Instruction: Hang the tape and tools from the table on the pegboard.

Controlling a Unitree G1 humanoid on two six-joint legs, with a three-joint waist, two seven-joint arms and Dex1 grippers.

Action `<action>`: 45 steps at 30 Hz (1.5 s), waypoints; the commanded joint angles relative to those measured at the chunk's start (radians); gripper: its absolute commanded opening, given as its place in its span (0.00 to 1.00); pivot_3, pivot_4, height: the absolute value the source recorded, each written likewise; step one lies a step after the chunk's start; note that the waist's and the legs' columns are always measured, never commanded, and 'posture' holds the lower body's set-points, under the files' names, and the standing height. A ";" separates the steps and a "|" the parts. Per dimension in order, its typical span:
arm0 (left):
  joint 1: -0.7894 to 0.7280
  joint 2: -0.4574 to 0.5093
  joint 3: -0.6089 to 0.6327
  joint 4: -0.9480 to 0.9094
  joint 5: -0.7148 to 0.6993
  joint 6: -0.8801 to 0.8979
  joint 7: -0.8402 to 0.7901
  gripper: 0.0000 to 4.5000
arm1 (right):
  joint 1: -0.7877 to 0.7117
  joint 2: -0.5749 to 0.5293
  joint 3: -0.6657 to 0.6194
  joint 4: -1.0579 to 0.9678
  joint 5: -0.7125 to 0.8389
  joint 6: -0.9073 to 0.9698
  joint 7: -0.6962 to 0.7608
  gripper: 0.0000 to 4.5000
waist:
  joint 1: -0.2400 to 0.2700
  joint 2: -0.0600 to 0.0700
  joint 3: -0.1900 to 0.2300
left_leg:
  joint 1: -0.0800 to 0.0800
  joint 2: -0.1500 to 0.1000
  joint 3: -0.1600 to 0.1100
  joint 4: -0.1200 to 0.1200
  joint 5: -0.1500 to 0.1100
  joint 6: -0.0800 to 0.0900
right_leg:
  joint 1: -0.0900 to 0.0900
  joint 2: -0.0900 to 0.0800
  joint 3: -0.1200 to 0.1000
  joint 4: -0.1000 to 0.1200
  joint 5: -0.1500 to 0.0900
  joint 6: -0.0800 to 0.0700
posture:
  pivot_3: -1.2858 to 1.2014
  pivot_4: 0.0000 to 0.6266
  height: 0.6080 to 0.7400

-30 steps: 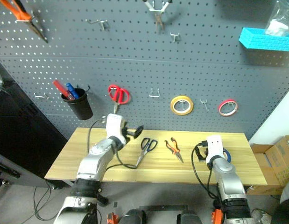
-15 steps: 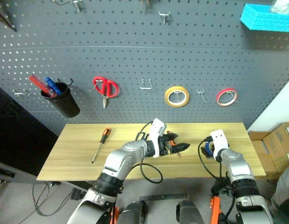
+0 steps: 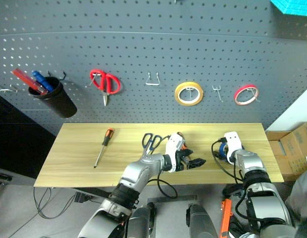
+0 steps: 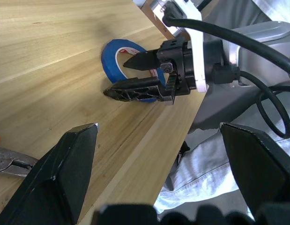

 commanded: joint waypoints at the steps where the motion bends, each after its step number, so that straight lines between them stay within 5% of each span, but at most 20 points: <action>1: -0.011 -0.013 -0.004 -0.030 -0.001 -0.001 -0.008 1.00 | 0.018 0.003 -0.028 0.050 0.019 0.040 0.014 0.80 | 0.000 -0.001 0.001 | 0.000 0.000 0.000 0.000 0.000 0.000 | 0.000 0.000 0.001 0.000 0.000 0.000 | 0.53 0.47 1.00; 11: -0.033 -0.016 0.006 -0.009 0.001 -0.012 -0.011 1.00 | 0.039 0.015 -0.058 0.007 0.023 0.074 -0.015 0.12 | 0.000 -0.004 0.002 | 0.000 0.000 0.004 0.000 0.000 0.000 | -0.001 0.000 0.005 0.000 0.000 0.000 | 0.53 0.44 1.00; 16: -0.050 -0.021 0.030 -0.012 -0.007 -0.044 -0.009 1.00 | 0.127 0.039 -0.081 -0.230 0.023 0.120 -0.112 0.12 | 0.000 -0.003 0.002 | 0.000 0.000 0.004 0.000 0.000 0.000 | -0.002 0.000 0.005 0.000 0.001 0.001 | 0.52 0.37 1.00; 22: -0.021 0.005 0.093 -0.160 -0.081 -0.004 -0.038 1.00 | 0.478 0.089 0.019 -0.981 -0.063 0.127 -0.233 0.12 | 0.001 0.009 -0.005 | -0.003 -0.001 0.005 -0.001 -0.002 -0.002 | -0.005 0.000 0.006 0.000 -0.001 0.005 | 0.50 0.25 1.00; 25: -0.009 0.042 0.124 -0.221 -0.129 0.028 -0.077 1.00 | 0.640 0.095 0.127 -1.134 -0.175 0.018 -0.298 0.12 | -0.005 0.012 -0.016 | -0.002 -0.001 0.007 -0.001 -0.003 -0.004 | -0.006 0.000 0.009 0.000 -0.002 0.007 | 0.50 0.17 1.00; 33: -0.007 0.150 0.272 -0.422 -0.380 0.252 -0.114 1.00 | 0.651 0.110 0.159 -1.092 -0.296 -0.273 -0.429 0.12 | -0.014 0.010 -0.076 | 0.001 0.000 0.009 0.003 -0.004 -0.005 | -0.003 0.001 0.011 -0.001 0.001 0.008 | 0.49 0.04 1.00; 37: -0.052 0.179 0.407 -0.383 -0.462 0.288 -0.054 1.00 | 0.463 0.109 0.140 -0.959 -0.296 -0.397 -0.439 0.12 | -0.027 0.005 -0.101 | 0.002 0.000 0.009 0.006 -0.003 -0.004 | -0.001 0.001 0.011 -0.002 0.002 0.003 | 0.50 0.02 1.00; 45: -0.096 0.142 0.428 -0.313 -0.431 0.189 0.018 1.00 | 0.173 0.116 0.100 -0.632 -0.253 -0.597 -0.427 0.12 | -0.022 0.000 -0.124 | 0.003 -0.001 0.009 0.008 0.001 0.000 | 0.002 0.001 0.012 -0.003 0.009 0.002 | 0.52 0.00 1.00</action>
